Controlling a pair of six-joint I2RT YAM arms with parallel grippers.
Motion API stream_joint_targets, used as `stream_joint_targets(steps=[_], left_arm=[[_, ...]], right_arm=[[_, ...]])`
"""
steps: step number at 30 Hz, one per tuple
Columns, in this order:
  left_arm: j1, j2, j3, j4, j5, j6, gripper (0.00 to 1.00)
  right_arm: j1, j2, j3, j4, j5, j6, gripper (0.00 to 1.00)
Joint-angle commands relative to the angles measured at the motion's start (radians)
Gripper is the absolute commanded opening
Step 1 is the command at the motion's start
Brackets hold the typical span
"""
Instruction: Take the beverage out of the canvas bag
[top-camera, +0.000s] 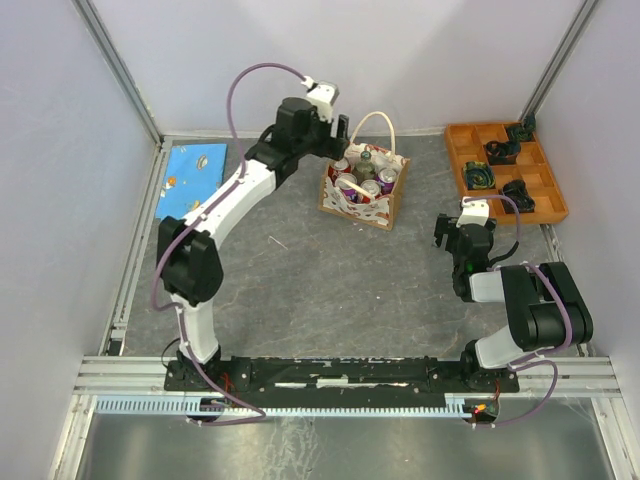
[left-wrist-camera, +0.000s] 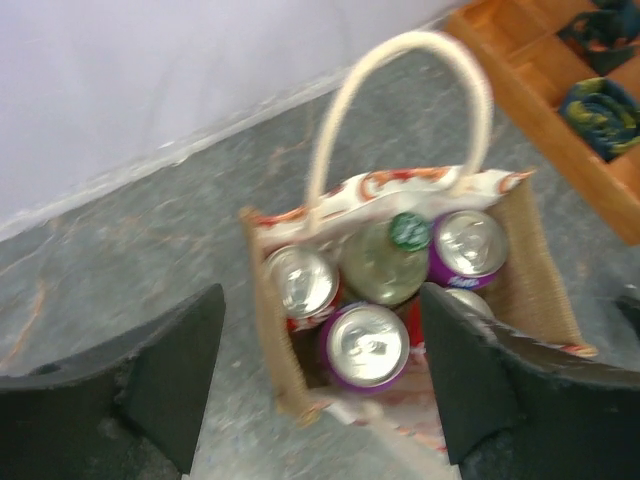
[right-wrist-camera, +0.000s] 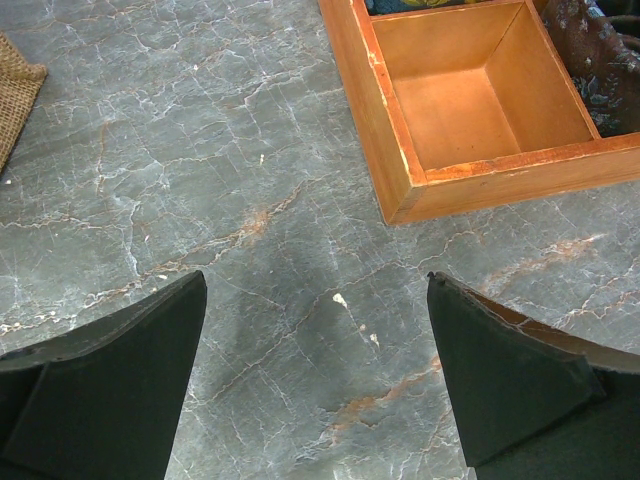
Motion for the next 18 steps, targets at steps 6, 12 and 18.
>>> stream_joint_targets(steps=[6,12,18], left_arm=[[-0.043,0.133,0.241,-0.070,0.220,-0.030,0.61],[-0.100,0.195,0.294,-0.192,0.203,0.037,0.62],[-0.150,0.241,0.311,-0.274,0.183,0.102,0.60]], right_arm=[[0.000,0.000,0.031,0.022,-0.006,-0.015,0.99],[0.000,-0.001,0.031,0.022,-0.007,-0.014,0.99],[0.001,-0.002,0.031,0.022,-0.006,-0.014,0.99]])
